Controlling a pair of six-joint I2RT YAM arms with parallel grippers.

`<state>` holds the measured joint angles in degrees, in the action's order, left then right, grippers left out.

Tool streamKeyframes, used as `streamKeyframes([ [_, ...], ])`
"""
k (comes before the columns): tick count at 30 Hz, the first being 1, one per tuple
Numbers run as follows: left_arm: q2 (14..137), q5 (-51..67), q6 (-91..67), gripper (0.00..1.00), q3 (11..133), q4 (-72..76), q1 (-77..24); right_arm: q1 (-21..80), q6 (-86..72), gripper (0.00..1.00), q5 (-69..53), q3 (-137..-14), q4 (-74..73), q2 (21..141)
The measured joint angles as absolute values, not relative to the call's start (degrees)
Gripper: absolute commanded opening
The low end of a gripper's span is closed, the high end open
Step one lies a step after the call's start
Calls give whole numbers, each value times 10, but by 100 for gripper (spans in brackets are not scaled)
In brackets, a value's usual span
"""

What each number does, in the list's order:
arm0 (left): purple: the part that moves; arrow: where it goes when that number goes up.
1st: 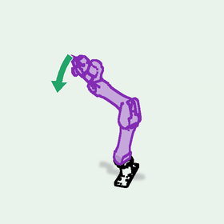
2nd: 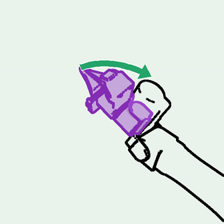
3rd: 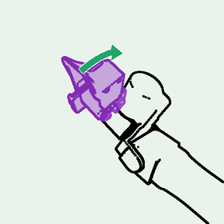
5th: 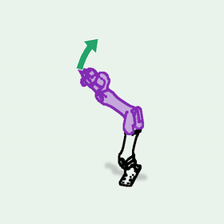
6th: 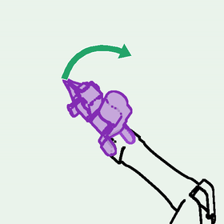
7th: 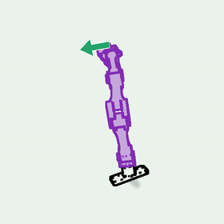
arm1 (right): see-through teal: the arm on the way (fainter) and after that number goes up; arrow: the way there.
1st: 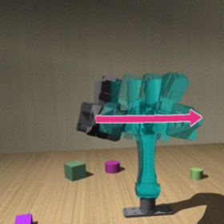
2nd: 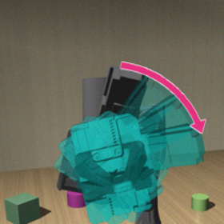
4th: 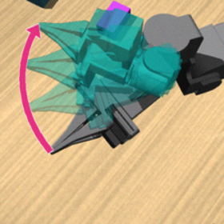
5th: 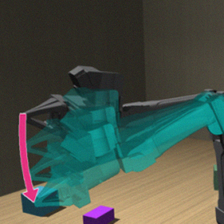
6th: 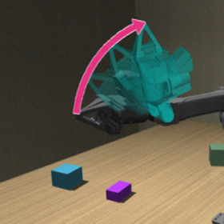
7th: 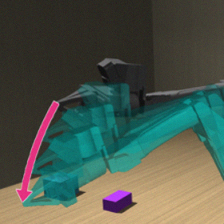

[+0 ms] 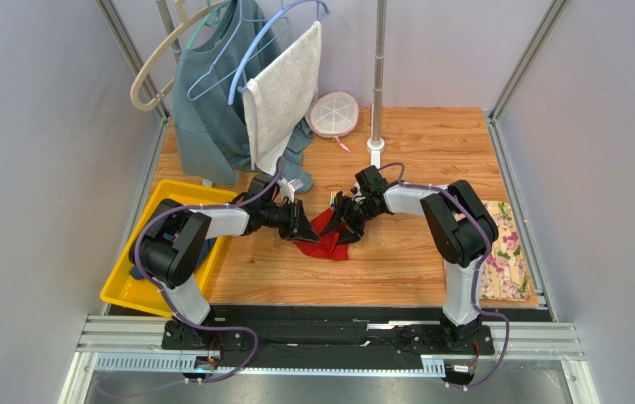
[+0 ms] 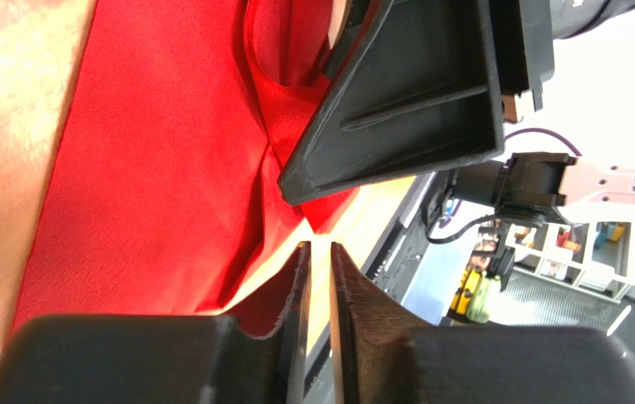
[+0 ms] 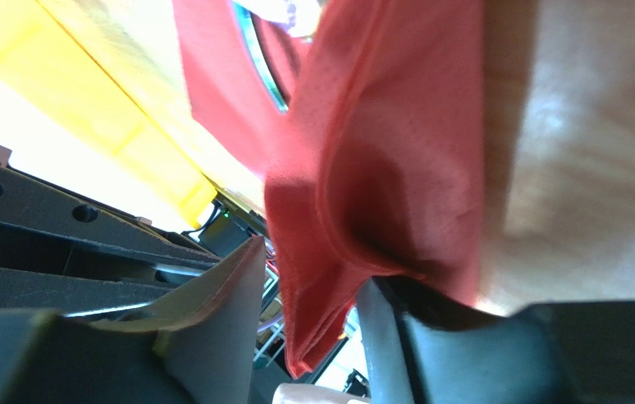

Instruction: Place the utensils on the paper napkin and roll it up

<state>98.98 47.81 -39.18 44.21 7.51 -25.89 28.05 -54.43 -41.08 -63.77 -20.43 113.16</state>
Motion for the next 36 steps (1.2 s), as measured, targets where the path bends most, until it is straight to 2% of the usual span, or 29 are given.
streamKeyframes([
  [2, 978, 482, -394, 29, 434, 80, -255, 281, -547, 69, -409, -638, -206, 1128],
  [3, 971, 484, -396, 32, 429, 82, -253, 281, -552, 85, -411, -638, -207, 1128],
  [5, 958, 486, -398, 35, 423, 84, -251, 282, -562, 91, -423, -642, -207, 1126],
  [8, 940, 490, -406, 35, 417, 89, -249, 284, -564, 93, -421, -646, -207, 1120],
  [9, 937, 490, -409, 36, 416, 90, -248, 285, -564, 100, -421, -646, -207, 1120],
  [15, 934, 491, -432, 37, 415, 102, -237, 285, -570, 100, -421, -651, -215, 1120],
  [22, 912, 490, -446, 23, 409, 129, -255, 288, -570, 100, -415, -663, -239, 1123],
  [26, 883, 471, -422, 22, 409, 114, -271, 289, -570, 100, -412, -665, -249, 1123],
  [27, 874, 462, -404, 22, 411, 100, -275, 289, -569, 100, -412, -666, -251, 1123],
  [31, 821, 405, -285, 34, 424, 42, -303, 291, -564, 100, -409, -672, -265, 1125],
  [36, 762, 335, -131, 37, 444, 13, -373, 292, -561, 100, -410, -683, -280, 1133],
])
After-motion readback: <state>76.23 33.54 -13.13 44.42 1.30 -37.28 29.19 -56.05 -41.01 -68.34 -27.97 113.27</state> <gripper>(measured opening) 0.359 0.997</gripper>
